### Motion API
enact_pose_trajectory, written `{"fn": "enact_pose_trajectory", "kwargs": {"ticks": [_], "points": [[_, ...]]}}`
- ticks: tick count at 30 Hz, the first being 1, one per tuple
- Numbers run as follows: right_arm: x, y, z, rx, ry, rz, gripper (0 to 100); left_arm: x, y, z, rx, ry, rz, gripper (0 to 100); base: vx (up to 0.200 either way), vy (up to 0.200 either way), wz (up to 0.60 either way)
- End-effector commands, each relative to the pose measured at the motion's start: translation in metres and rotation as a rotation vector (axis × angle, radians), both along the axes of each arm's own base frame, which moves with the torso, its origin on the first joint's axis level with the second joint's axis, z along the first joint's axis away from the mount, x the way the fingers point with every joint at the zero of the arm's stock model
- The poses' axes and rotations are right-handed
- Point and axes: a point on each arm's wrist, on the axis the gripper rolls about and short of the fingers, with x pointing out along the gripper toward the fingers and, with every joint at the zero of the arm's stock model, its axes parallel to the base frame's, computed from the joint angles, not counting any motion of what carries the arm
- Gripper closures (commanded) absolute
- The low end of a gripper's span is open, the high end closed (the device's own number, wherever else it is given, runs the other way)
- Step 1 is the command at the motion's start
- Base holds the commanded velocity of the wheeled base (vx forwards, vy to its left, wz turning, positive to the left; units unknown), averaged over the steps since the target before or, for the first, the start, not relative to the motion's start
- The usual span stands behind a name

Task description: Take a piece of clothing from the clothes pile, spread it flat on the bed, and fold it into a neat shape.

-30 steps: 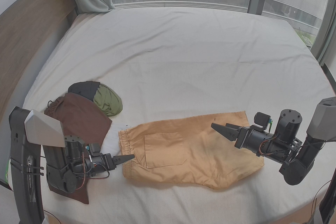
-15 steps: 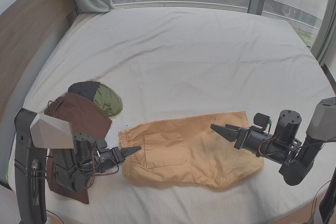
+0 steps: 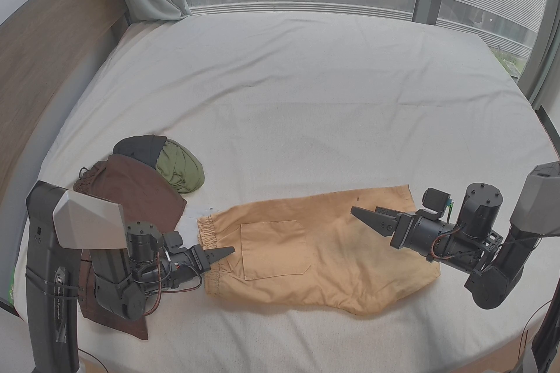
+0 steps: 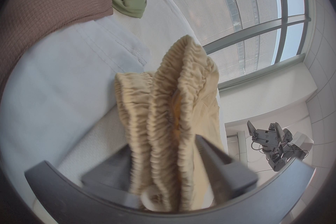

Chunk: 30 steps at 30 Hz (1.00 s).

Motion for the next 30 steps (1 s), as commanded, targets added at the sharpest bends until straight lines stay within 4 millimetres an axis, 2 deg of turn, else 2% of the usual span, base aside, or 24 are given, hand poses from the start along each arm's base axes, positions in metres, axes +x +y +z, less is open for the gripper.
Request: {"fn": "enact_pose_trajectory", "kwargs": {"ticks": [1, 8, 19, 30], "points": [[0.000, 0.000, 0.000, 0.000, 0.000, 0.001, 0, 0.000, 0.000, 0.000, -0.002, -0.002, -0.002, 100, 0.000, 0.000, 0.00], [0.001, -0.001, -0.001, -0.001, 0.001, -0.004, 0, -0.003, 0.002, 0.001, -0.001, 0.005, -0.002, 100, 0.000, 0.000, 0.00], [0.001, -0.001, -0.003, -0.006, 0.009, -0.007, 0, -0.007, 0.013, 0.019, -0.046, -0.012, -0.054, 100, 0.000, 0.000, 0.00], [0.001, -0.002, -0.003, -0.005, 0.009, -0.010, 0, -0.007, 0.016, 0.022, -0.053, -0.016, -0.058, 100, 0.000, 0.000, 0.00]]}}
